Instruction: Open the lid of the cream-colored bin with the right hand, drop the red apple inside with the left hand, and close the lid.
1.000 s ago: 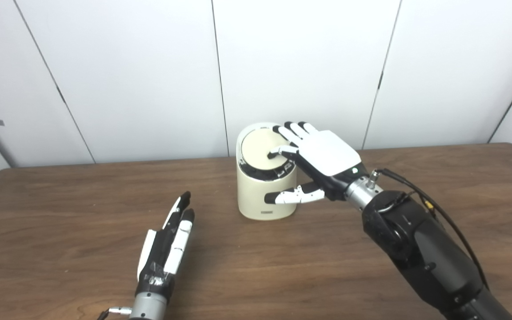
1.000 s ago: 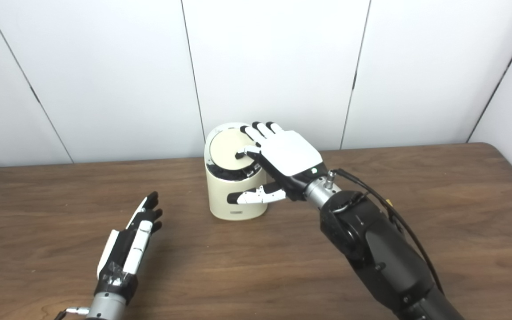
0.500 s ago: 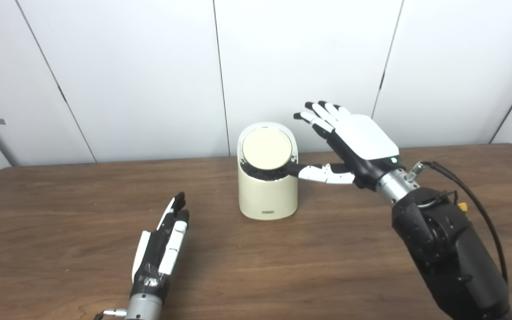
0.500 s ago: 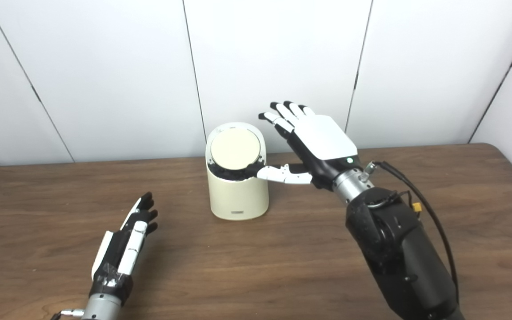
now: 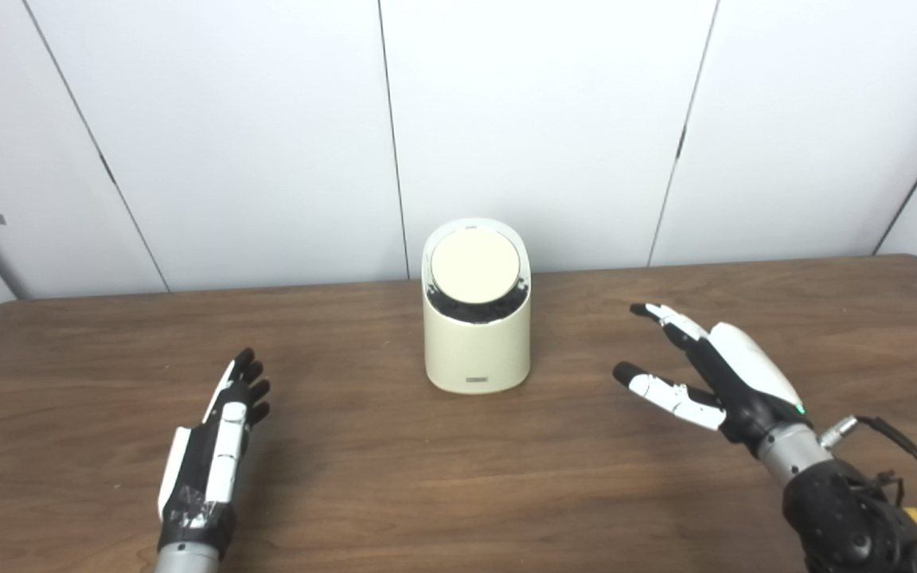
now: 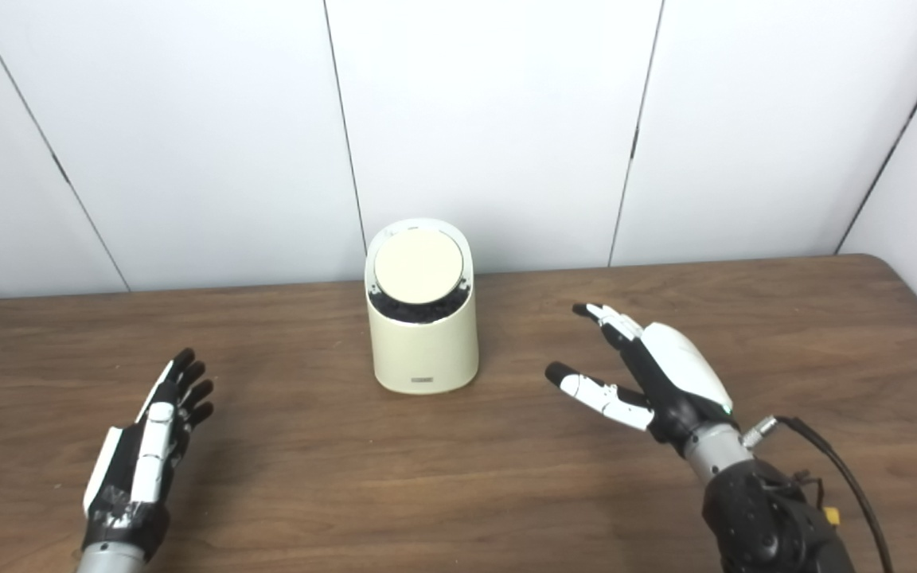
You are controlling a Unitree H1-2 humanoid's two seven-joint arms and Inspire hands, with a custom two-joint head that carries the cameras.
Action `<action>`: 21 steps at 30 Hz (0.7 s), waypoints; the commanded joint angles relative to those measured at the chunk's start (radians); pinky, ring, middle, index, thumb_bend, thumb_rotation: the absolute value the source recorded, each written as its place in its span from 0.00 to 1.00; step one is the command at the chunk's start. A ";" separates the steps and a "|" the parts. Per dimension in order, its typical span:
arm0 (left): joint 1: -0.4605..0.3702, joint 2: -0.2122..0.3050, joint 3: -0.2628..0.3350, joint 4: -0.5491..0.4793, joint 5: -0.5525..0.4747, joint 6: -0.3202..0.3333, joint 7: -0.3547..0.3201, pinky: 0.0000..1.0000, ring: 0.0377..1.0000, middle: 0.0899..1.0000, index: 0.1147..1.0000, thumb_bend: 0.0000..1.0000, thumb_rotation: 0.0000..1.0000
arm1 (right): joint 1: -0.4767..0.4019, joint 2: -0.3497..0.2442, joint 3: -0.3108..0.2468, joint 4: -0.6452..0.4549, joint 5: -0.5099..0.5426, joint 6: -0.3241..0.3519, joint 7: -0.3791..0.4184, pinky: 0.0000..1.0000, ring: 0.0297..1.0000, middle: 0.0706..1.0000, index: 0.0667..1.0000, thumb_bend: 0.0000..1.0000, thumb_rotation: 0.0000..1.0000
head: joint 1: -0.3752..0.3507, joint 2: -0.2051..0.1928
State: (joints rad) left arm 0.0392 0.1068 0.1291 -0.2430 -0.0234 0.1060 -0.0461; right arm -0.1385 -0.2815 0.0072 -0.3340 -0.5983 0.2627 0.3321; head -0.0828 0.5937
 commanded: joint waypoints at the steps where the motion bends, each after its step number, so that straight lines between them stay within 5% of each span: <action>1: 0.019 0.014 0.015 -0.015 -0.018 -0.079 0.000 0.93 0.94 0.96 1.00 0.53 0.98 | 0.011 0.043 -0.041 0.008 0.095 -0.031 -0.069 0.87 0.94 0.95 0.92 0.50 0.98 | 0.000 0.003; 9: 0.108 0.013 0.041 0.018 -0.029 -0.142 0.014 0.94 0.93 0.95 0.99 0.48 0.94 | 0.108 0.196 -0.147 0.124 0.423 -0.138 -0.187 0.92 0.96 0.97 0.94 0.60 1.00 | -0.010 -0.001; 21: 0.130 0.000 0.031 0.151 -0.047 -0.259 0.004 0.99 0.96 0.98 1.00 0.41 0.89 | 0.151 0.215 -0.148 0.286 0.566 -0.332 -0.273 1.00 1.00 1.00 1.00 0.56 1.00 | 0.002 -0.022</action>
State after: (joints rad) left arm 0.1632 0.1045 0.1597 -0.1395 -0.0662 -0.1075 -0.0461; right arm 0.0094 -0.0689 -0.1328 -0.0822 -0.0569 -0.0319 0.0738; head -0.0798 0.5706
